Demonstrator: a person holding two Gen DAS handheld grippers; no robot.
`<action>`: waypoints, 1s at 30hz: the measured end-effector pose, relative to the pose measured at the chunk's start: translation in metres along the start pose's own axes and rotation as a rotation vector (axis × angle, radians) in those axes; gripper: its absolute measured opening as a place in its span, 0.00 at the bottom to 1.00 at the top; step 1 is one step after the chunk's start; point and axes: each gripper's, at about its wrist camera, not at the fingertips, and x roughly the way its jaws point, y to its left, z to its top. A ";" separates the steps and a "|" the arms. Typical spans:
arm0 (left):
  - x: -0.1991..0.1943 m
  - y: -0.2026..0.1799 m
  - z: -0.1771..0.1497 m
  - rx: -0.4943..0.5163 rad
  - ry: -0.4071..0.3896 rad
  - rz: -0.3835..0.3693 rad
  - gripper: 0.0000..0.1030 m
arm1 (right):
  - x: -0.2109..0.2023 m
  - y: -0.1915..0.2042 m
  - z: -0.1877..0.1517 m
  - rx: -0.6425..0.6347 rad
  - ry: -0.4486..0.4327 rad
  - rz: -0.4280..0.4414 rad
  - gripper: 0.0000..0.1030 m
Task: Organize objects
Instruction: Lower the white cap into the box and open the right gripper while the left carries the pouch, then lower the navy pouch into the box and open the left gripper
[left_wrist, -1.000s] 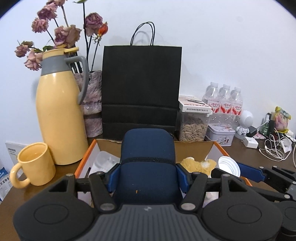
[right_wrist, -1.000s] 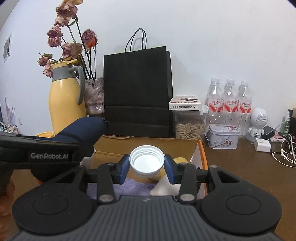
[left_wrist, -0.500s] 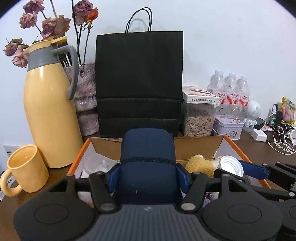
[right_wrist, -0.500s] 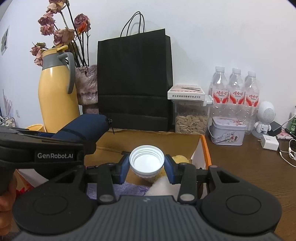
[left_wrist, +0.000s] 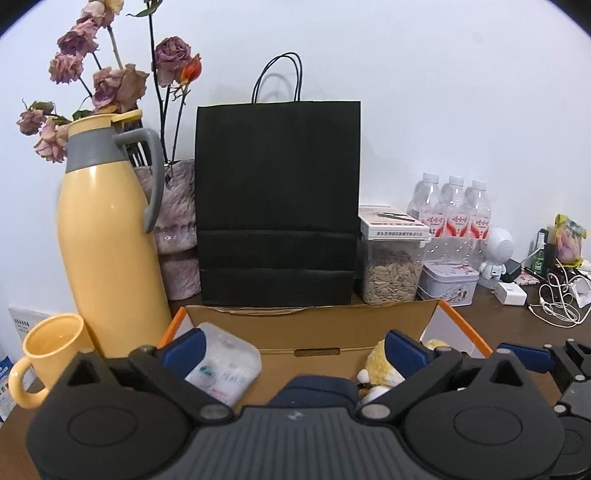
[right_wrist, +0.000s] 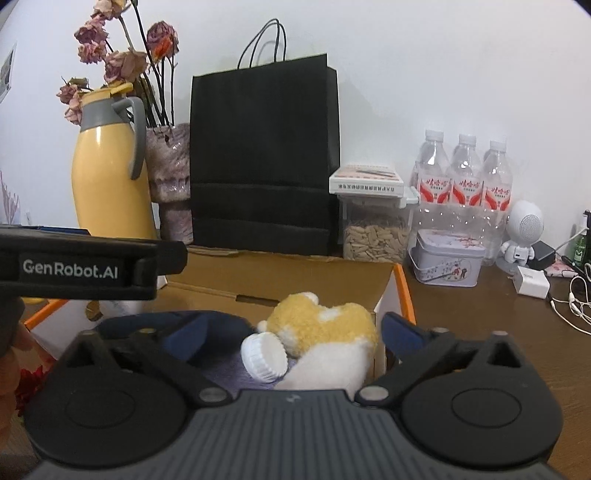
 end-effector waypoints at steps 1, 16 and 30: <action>-0.001 -0.001 0.000 0.001 0.000 -0.001 1.00 | -0.001 0.000 0.001 -0.001 -0.001 0.000 1.00; -0.003 0.000 0.000 -0.004 0.018 0.003 1.00 | -0.006 0.003 0.002 -0.006 -0.005 0.014 1.00; -0.023 0.005 -0.005 -0.012 0.018 0.015 1.00 | -0.025 0.010 0.000 -0.019 -0.021 0.016 1.00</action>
